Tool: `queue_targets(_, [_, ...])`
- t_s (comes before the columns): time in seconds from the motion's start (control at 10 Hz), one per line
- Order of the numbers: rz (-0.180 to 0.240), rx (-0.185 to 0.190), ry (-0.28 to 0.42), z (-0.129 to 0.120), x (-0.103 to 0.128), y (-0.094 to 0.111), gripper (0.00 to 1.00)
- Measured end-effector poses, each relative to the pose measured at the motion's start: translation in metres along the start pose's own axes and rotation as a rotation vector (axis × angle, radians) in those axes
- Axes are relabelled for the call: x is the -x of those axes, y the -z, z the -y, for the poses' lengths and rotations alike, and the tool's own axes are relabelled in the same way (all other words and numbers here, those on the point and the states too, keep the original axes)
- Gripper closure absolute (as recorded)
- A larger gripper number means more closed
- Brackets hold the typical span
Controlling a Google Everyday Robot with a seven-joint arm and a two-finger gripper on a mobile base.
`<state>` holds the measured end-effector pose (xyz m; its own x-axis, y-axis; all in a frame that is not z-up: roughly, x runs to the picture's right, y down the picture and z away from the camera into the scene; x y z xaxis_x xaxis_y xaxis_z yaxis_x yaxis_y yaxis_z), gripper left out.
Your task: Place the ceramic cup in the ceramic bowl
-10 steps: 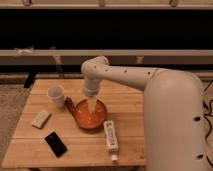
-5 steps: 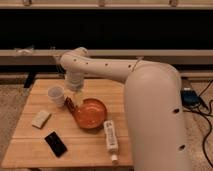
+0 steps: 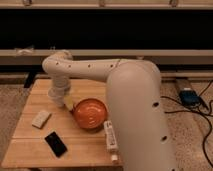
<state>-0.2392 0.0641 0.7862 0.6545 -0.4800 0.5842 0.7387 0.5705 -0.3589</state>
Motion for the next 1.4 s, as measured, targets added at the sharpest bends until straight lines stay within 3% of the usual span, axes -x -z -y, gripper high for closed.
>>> queue_targets(0.5, [-0.010, 0.020, 0.026, 0.032, -0.006, -0.019, 0.20])
queue_targets(0.8, [-0.022, 0.034, 0.013, 0.036, -0.020, -0.035, 0.20])
queue_targets(1.0, [-0.032, 0.038, -0.003, 0.036, -0.026, -0.044, 0.34])
queue_targets(1.4, [-0.032, 0.003, -0.023, 0.035, -0.027, -0.049, 0.74])
